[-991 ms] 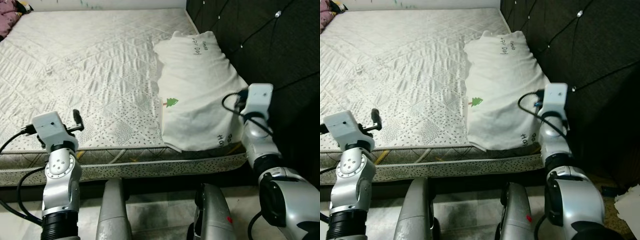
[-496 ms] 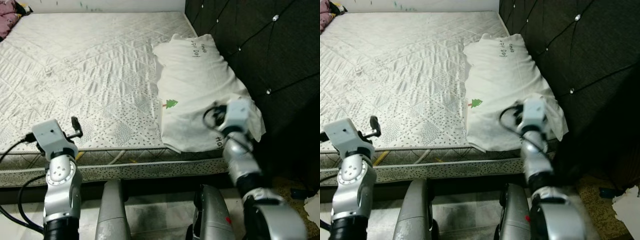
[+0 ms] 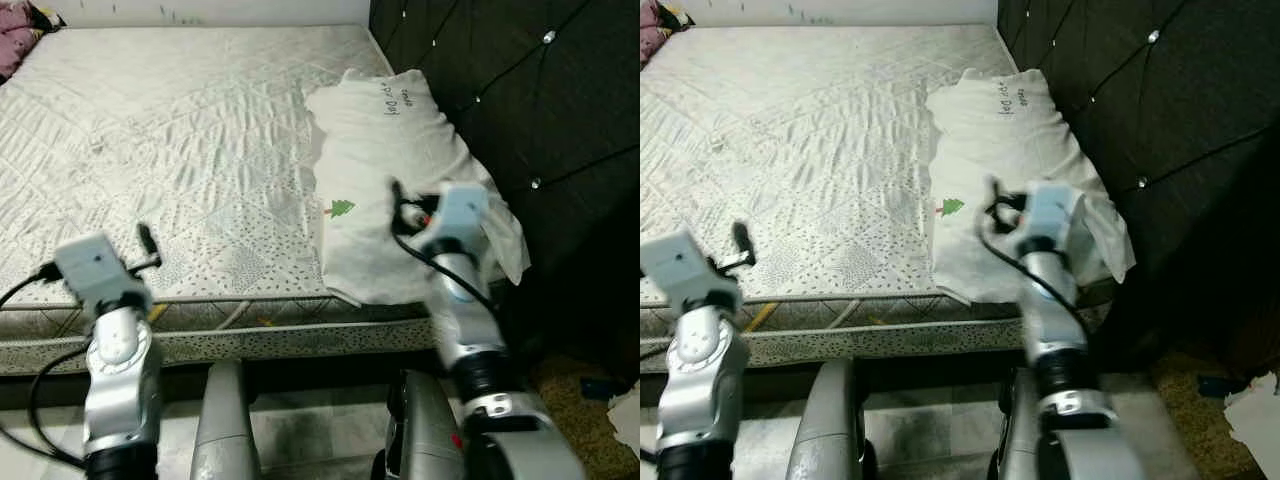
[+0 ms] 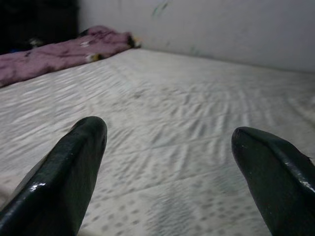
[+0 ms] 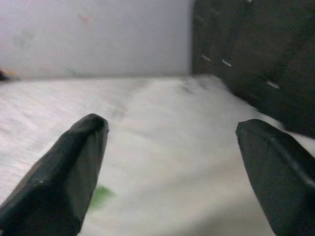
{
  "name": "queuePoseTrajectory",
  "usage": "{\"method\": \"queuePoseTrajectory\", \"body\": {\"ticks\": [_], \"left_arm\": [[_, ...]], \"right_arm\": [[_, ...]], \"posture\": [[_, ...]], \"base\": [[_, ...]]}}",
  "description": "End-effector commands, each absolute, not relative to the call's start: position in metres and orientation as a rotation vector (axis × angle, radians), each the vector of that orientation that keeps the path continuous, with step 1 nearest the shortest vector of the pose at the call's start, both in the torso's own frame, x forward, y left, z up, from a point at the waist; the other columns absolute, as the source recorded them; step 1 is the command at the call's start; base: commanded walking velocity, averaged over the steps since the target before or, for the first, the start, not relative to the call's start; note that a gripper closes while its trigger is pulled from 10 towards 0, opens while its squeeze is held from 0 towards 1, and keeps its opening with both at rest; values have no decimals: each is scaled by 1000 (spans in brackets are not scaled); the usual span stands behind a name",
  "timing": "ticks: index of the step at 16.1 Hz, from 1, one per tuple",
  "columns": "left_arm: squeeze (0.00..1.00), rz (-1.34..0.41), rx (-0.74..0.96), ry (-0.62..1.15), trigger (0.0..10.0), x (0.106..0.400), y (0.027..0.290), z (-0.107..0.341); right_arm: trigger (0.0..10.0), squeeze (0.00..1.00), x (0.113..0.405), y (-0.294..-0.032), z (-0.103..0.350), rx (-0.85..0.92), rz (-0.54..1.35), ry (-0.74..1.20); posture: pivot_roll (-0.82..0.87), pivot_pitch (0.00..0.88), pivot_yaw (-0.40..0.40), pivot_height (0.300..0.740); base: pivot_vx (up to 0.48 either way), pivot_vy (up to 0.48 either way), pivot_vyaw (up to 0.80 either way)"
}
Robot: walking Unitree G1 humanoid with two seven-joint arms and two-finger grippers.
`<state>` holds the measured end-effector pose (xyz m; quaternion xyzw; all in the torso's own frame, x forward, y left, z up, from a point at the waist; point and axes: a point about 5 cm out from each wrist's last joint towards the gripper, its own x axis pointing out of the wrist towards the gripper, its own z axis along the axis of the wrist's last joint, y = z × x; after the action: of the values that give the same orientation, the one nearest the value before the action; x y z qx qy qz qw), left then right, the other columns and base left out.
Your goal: Clean up the room
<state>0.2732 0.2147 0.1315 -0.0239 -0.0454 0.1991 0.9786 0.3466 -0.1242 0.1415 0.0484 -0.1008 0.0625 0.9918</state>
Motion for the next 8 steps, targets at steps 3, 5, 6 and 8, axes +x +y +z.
{"method": "queuePoseTrajectory", "body": {"ticks": [3, 5, 6, 8], "left_arm": [[0, 358, -34, -104, 10000, 278, 206, 136], [0, 358, -42, -106, 10000, 283, 206, 137], [0, 362, -45, -112, 10000, 285, 207, 139], [0, 382, -53, -130, 10000, 291, 211, 141]], "right_arm": [[10000, 1000, 343, -103, 145, 125, 215, -204], [10000, 0, 347, -97, 152, 136, 264, -201], [10000, 0, 349, -97, 159, 122, 284, -234], [10000, 0, 357, -94, 171, 123, 300, -252]], "posture": [[95, 0, 9, 546], [93, 0, 5, 546], [91, 0, 1, 546], [96, 0, -15, 571]], "base": [[0, 0, 0], [0, 0, 0], [0, 0, 0], [0, 0, 0]]}}
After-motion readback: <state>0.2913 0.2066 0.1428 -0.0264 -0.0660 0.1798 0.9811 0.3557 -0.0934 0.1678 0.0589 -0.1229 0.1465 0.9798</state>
